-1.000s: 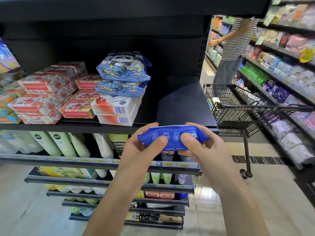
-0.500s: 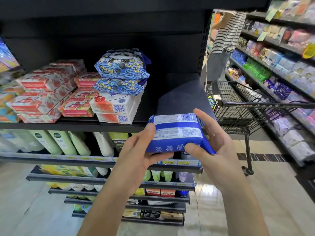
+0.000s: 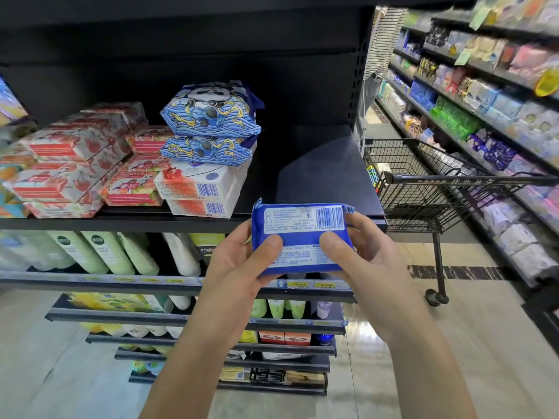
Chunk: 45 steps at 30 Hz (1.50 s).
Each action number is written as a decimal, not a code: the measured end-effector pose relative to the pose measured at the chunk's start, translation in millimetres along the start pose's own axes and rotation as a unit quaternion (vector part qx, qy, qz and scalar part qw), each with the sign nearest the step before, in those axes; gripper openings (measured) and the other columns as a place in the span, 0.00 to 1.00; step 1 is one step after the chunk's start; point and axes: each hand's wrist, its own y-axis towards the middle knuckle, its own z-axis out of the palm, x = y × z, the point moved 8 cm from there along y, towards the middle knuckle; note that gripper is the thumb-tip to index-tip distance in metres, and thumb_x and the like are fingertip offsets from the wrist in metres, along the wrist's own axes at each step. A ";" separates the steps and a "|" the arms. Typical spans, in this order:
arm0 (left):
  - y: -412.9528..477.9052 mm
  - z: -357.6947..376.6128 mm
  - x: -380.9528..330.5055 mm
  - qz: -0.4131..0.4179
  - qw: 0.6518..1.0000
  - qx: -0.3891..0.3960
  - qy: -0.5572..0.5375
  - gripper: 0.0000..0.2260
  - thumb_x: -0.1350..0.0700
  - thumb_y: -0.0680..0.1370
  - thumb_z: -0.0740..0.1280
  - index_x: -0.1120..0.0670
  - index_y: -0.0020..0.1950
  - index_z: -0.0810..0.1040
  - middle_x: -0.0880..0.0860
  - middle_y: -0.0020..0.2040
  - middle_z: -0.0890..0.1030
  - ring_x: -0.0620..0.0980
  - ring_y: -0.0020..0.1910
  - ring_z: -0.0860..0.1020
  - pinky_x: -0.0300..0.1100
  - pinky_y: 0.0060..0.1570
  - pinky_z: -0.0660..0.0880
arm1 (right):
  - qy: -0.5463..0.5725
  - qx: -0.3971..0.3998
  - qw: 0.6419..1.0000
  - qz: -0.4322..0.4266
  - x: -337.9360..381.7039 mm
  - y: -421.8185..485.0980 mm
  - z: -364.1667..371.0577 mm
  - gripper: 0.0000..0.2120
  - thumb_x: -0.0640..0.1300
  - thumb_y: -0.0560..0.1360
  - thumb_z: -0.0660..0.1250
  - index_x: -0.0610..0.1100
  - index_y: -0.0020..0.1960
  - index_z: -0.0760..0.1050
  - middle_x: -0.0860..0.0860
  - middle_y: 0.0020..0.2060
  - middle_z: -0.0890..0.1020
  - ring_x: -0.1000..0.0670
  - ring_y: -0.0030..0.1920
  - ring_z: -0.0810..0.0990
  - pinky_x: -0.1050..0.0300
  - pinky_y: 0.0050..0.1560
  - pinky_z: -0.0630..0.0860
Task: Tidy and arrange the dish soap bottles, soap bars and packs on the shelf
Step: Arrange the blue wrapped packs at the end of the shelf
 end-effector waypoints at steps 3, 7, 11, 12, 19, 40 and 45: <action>-0.7 0.7 2.1 0.006 1.000 0.010 -0.001 0.20 0.54 0.77 0.70 0.52 0.69 0.77 0.54 0.61 0.85 0.53 0.60 0.83 0.45 0.62 0.79 | -0.003 -0.005 1.000 0.016 -0.5 -0.8 2.0 0.26 0.56 0.69 0.75 0.51 0.66 0.77 0.51 0.56 0.86 0.47 0.57 0.86 0.41 0.63 0.79; -1.0 0.6 4.8 0.008 1.000 0.013 0.005 0.23 0.53 0.76 0.69 0.52 0.71 0.76 0.53 0.62 0.84 0.53 0.62 0.82 0.46 0.62 0.79 | -0.010 0.005 1.000 0.029 0.8 -2.9 4.0 0.22 0.54 0.71 0.73 0.50 0.63 0.79 0.51 0.53 0.87 0.49 0.54 0.86 0.46 0.60 0.81; -1.8 1.3 4.6 0.009 1.000 0.013 0.014 0.24 0.53 0.76 0.69 0.51 0.73 0.74 0.52 0.62 0.84 0.52 0.62 0.82 0.47 0.62 0.80 | 0.009 0.002 1.000 0.029 1.0 -3.4 2.9 0.18 0.49 0.71 0.74 0.49 0.60 0.80 0.50 0.51 0.88 0.47 0.53 0.87 0.48 0.56 0.83; -2.3 1.7 3.9 0.009 1.000 0.014 0.017 0.24 0.54 0.77 0.71 0.50 0.73 0.73 0.51 0.63 0.84 0.51 0.62 0.82 0.46 0.62 0.80 | 0.012 0.001 1.000 0.028 0.9 -3.6 2.3 0.18 0.48 0.70 0.74 0.49 0.60 0.80 0.49 0.52 0.88 0.46 0.54 0.87 0.47 0.56 0.83; -5.8 3.4 -6.0 0.037 0.997 0.022 0.061 0.20 0.52 0.76 0.67 0.47 0.69 0.77 0.47 0.60 0.85 0.46 0.59 0.83 0.37 0.53 0.79 | 0.042 -0.004 0.999 -0.006 2.5 -4.0 -2.6 0.22 0.43 0.68 0.77 0.43 0.61 0.80 0.45 0.55 0.87 0.41 0.57 0.85 0.36 0.62 0.79; -9.3 -8.5 -2.8 -0.004 0.998 -0.060 0.005 0.23 0.46 0.73 0.76 0.57 0.62 0.79 0.54 0.56 0.87 0.53 0.58 0.84 0.46 0.59 0.81 | -0.050 0.036 0.998 -0.024 6.1 -12.9 2.1 0.40 0.53 0.61 0.82 0.59 0.70 0.73 0.54 0.63 0.82 0.53 0.62 0.82 0.51 0.59 0.80; -8.9 -11.4 -1.2 0.009 0.998 -0.061 0.032 0.27 0.40 0.67 0.75 0.47 0.63 0.82 0.55 0.57 0.86 0.55 0.58 0.84 0.51 0.63 0.77 | -0.022 -0.001 1.000 0.023 3.8 -16.4 6.8 0.37 0.58 0.64 0.83 0.57 0.69 0.72 0.56 0.53 0.86 0.52 0.54 0.86 0.49 0.60 0.81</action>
